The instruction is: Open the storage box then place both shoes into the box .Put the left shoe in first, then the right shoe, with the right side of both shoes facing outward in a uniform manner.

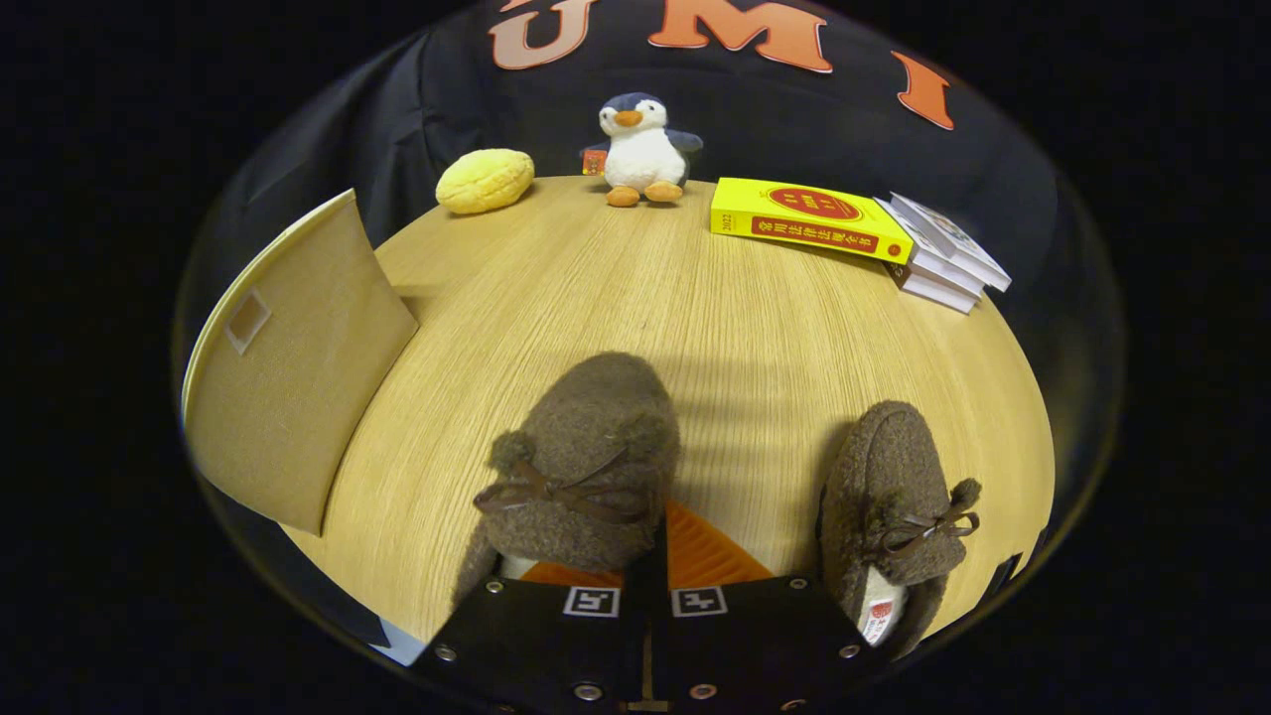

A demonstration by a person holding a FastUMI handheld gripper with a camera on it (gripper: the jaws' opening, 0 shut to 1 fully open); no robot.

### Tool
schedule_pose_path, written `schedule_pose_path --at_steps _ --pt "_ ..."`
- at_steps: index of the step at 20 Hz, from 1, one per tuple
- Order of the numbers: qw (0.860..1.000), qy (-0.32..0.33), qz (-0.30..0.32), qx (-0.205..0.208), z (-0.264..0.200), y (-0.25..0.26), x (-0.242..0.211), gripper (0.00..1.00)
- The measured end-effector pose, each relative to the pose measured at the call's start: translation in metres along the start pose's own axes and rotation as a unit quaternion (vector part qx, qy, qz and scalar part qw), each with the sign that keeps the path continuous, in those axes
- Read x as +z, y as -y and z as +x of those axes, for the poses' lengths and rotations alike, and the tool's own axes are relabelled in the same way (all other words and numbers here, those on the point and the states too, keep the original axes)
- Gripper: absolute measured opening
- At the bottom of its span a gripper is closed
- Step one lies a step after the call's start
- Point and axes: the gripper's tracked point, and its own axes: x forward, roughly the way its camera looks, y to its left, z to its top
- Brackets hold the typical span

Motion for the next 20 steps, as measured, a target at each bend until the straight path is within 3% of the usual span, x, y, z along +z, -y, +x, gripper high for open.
schedule_pose_path --at_steps 4,10,15,20 --pt "0.999 -0.004 0.037 0.008 -0.027 -0.008 0.016 0.03" --pt "0.997 0.028 0.065 0.042 -0.091 -0.046 0.086 0.03" --pt "0.993 0.038 0.066 0.086 -0.131 -0.108 0.14 0.03" --pt "0.992 0.031 0.048 0.116 -0.137 -0.183 0.169 0.03"
